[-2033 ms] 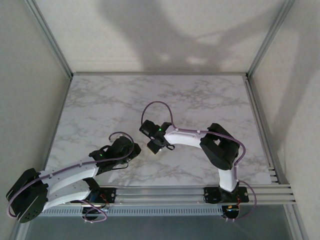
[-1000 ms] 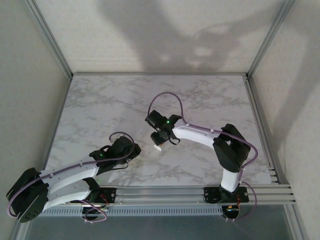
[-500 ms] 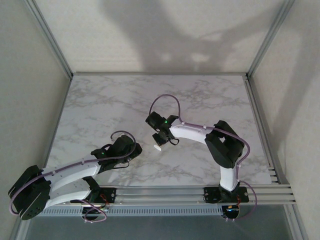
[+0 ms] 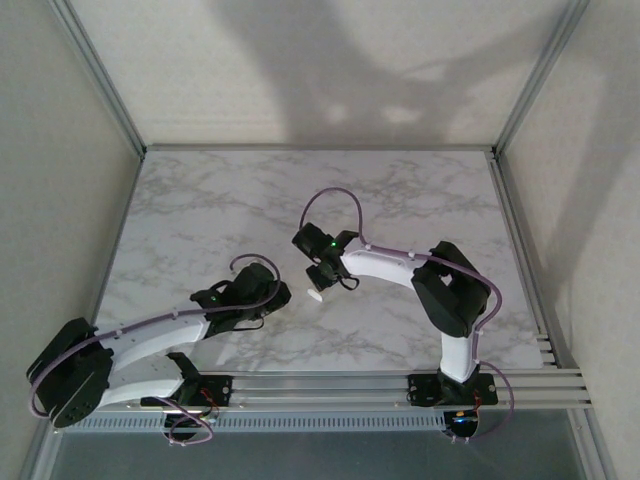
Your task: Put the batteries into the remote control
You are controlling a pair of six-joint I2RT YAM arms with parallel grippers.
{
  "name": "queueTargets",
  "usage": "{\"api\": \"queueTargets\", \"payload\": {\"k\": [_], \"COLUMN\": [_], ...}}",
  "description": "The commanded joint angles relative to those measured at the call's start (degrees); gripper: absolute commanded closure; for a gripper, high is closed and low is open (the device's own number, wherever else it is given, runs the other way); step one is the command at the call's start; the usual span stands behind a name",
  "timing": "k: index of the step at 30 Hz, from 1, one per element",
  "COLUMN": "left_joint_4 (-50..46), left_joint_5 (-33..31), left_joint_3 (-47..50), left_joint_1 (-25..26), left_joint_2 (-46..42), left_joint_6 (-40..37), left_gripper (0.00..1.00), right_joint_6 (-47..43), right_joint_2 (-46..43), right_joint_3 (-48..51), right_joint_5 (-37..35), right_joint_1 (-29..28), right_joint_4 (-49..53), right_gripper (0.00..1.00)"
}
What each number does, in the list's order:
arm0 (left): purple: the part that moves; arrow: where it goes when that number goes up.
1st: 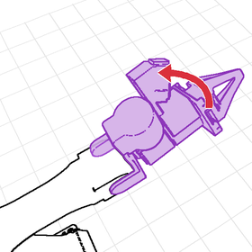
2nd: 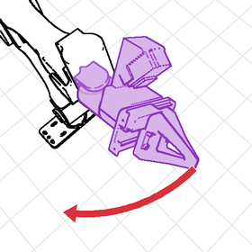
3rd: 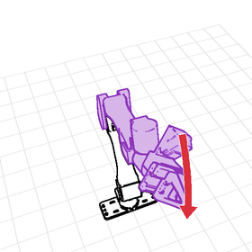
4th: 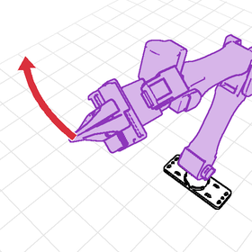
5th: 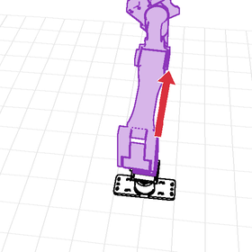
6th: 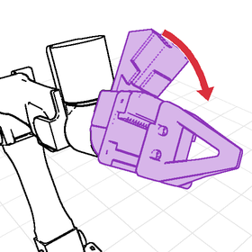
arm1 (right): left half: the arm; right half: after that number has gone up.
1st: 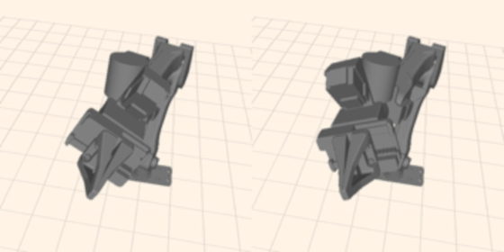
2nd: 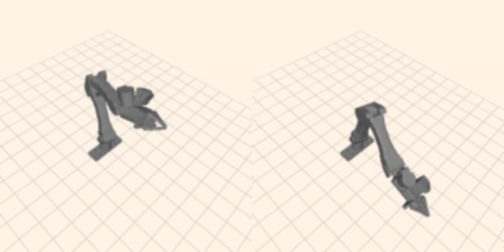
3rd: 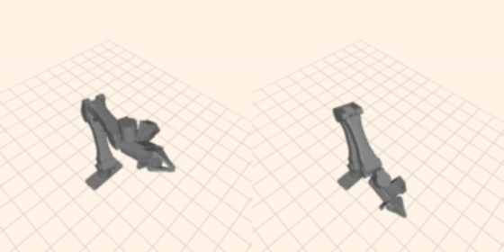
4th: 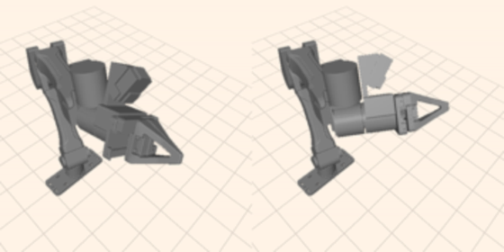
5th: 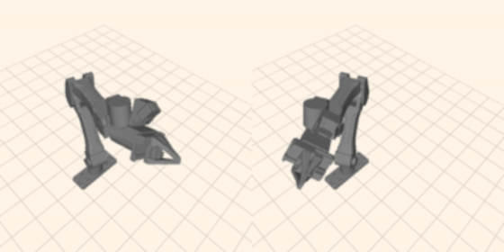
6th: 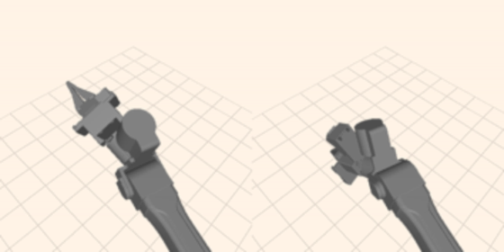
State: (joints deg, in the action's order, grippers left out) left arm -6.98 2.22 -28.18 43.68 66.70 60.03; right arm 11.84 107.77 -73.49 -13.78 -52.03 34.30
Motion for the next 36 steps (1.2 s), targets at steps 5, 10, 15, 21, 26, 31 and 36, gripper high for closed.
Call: {"api": "queueTargets", "payload": {"k": [5, 10, 15, 21, 26, 31, 36], "left_joint_4": [4.4, 7.1, 8.4, 9.7, 11.0, 11.2, 12.0], "left_joint_5": [3.6, 6.9, 10.4, 14.7, 17.0, 17.2, 17.4], "left_joint_3": [-6.6, -10.9, -16.7, -19.9, -20.0, -19.9, -20.6], "left_joint_1": [0.3, 0.2, 0.2, 0.2, 0.6, 1.6, 3.0], "left_joint_2": [9.5, 16.8, 24.8, 30.6, 32.6, 32.4, 32.7], "left_joint_6": [-6.8, -11.2, -14.5, -16.0, -15.6, -14.7, -13.5], "left_gripper": [0.55, 0.55, 0.55, 0.53, 0.52, 0.52, 0.51], "right_joint_6": [3.9, 4.9, 4.5, 2.7, 2.1, 1.9, 1.8], "right_joint_2": [-8.1, -7.6, -5.1, 0.0, 3.6, 5.8, 7.5], "right_joint_3": [-1.1, -0.8, -0.6, -3.2, -5.0, -6.2, -6.9], "right_joint_5": [-2.2, -1.1, 0.5, 3.5, 4.6, 5.4, 6.2], "right_joint_1": [6.4, 14.1, 19.1, 21.5, 22.5, 23.1, 23.7], "right_joint_4": [3.6, 5.8, 5.1, 5.0, 4.7, 4.6, 4.5], "right_gripper": [0.46, 0.50, 0.52, 0.51, 0.51, 0.51, 0.55]}}
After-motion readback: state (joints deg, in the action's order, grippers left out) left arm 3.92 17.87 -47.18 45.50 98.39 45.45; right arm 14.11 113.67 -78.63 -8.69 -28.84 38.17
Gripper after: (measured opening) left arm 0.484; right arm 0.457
